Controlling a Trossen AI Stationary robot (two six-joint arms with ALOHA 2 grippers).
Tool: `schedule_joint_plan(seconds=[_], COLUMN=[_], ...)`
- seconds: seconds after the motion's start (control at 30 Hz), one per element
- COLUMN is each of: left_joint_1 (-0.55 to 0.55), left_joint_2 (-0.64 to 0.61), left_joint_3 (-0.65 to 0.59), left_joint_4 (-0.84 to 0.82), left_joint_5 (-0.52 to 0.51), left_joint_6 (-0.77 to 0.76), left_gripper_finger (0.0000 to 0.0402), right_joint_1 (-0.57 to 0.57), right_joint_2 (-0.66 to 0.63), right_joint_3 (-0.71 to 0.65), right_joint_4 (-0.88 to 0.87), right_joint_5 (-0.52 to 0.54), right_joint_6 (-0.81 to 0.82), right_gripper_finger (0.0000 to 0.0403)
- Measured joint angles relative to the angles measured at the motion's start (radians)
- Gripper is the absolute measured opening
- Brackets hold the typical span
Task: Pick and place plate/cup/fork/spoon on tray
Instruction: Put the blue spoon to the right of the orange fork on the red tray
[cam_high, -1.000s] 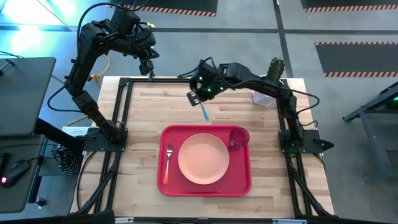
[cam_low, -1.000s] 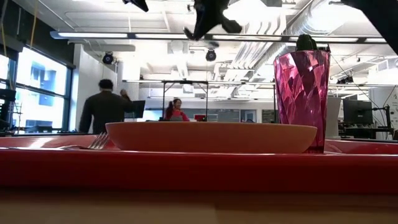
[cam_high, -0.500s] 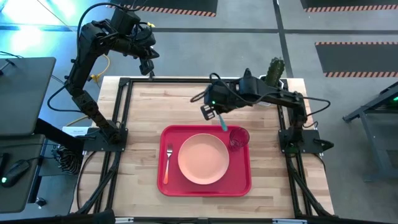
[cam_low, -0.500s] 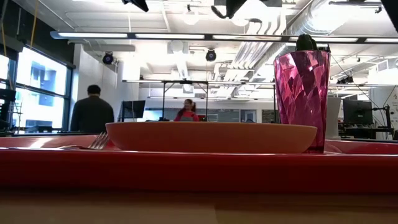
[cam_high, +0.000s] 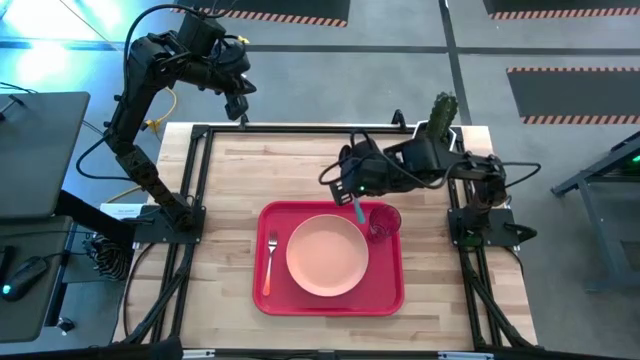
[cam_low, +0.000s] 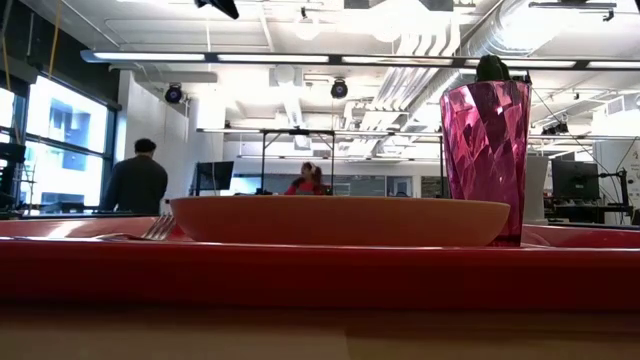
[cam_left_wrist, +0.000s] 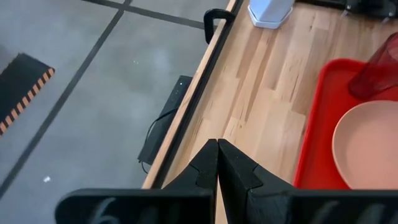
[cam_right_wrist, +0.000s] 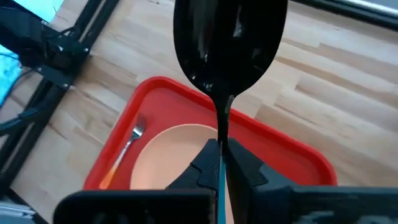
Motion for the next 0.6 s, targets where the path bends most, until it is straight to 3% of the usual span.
schedule_joint_plan(seconds=[0.33, 0.6], left_joint_1=[0.000, 0.000], left_joint_2=[0.000, 0.000], left_joint_3=[0.000, 0.000], left_joint_4=[0.000, 0.000], left_joint_5=[-0.029, -0.094], left_joint_6=[-0.085, -0.113], left_gripper_finger=[0.0000, 0.0000], right_joint_1=[0.076, 0.097], right_joint_2=[0.018, 0.091], right_joint_3=[0.000, 0.001], right_joint_4=[0.025, 0.217], right_joint_5=[0.081, 0.073], right_joint_6=[0.216, 0.197], right_gripper_finger=[0.0000, 0.0000])
